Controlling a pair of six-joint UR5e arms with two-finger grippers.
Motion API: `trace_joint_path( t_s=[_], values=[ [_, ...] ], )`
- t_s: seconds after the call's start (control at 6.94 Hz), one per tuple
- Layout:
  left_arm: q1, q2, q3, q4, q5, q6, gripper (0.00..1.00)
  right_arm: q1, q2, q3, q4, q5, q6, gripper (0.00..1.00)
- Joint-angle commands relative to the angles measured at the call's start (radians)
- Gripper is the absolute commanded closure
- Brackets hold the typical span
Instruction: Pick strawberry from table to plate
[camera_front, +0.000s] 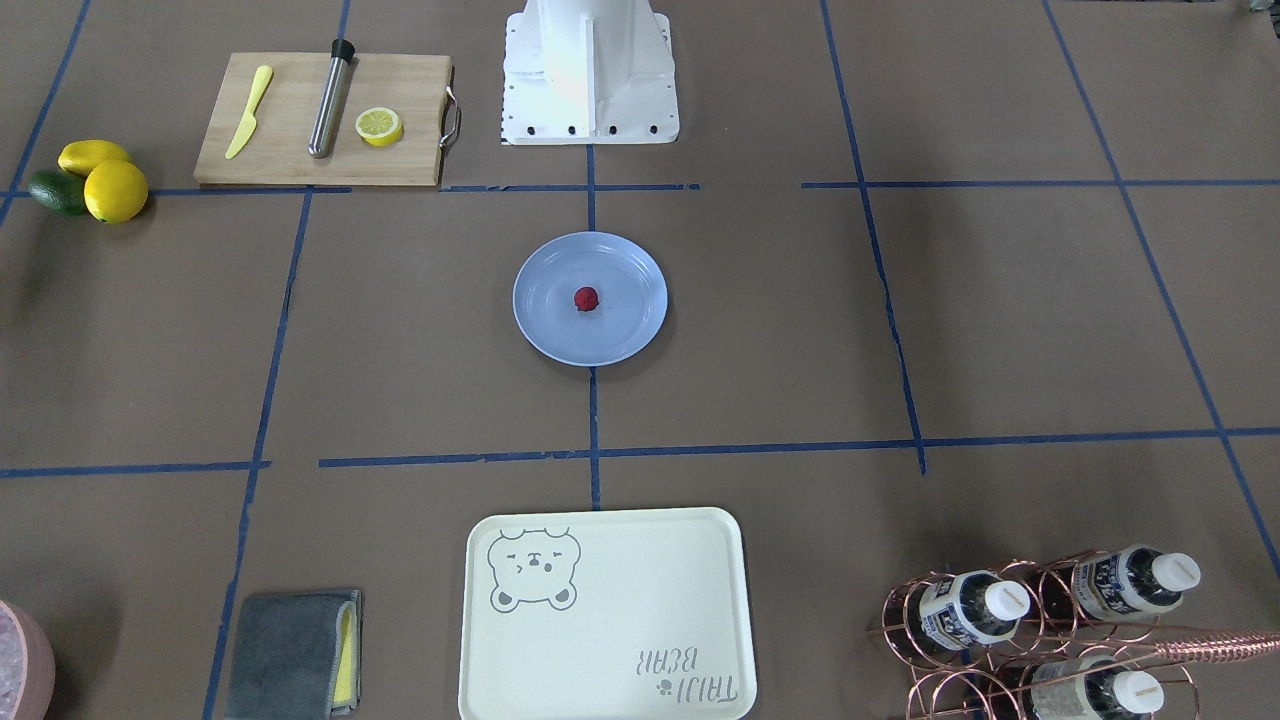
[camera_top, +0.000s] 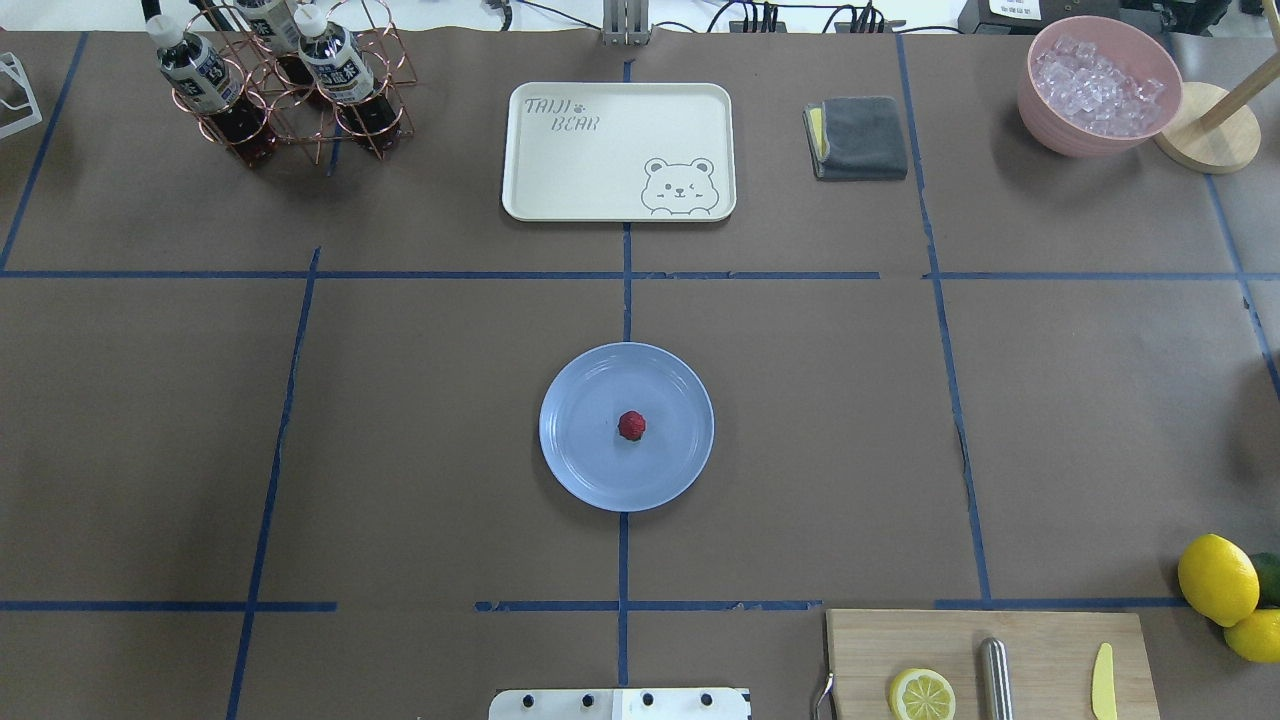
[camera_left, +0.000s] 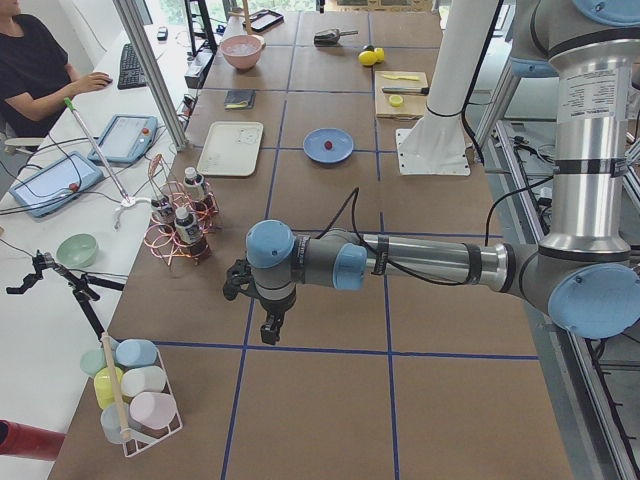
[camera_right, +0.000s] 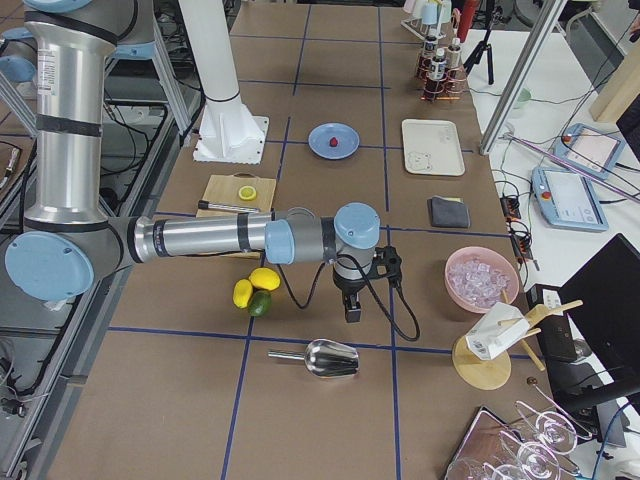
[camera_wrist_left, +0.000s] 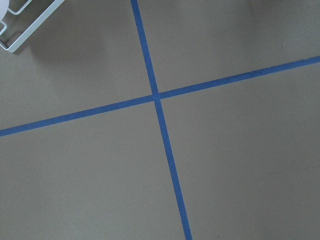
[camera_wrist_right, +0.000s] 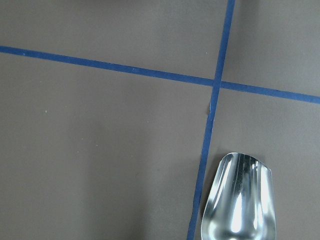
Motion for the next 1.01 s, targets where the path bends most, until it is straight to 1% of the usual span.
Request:
trace_joint_path(
  t_s=[0.0,0.14,0.29,0.72,0.86],
  values=[
    [-0.003,0.005,-0.008,-0.002,-0.003,-0.001,0.0,-0.004,-0.002,0.002,0.004,0.004,0.001,0.0],
    [-0.002,0.022,-0.024,-0.004,-0.035,-0.004,0.0,-0.011,0.007,0.003,0.004,0.002,0.002,0.0],
    [-0.005,0.043,-0.075,-0.004,-0.041,-0.007,0.0,-0.011,0.009,0.003,0.004,0.002,0.002,0.0],
    [-0.006,0.046,-0.067,0.001,-0.043,-0.003,0.0,-0.013,0.007,0.017,0.008,0.004,0.005,0.0],
    [-0.008,0.039,-0.062,0.012,-0.069,-0.001,0.0,-0.013,0.007,0.02,0.011,0.004,0.004,0.0]
  ],
)
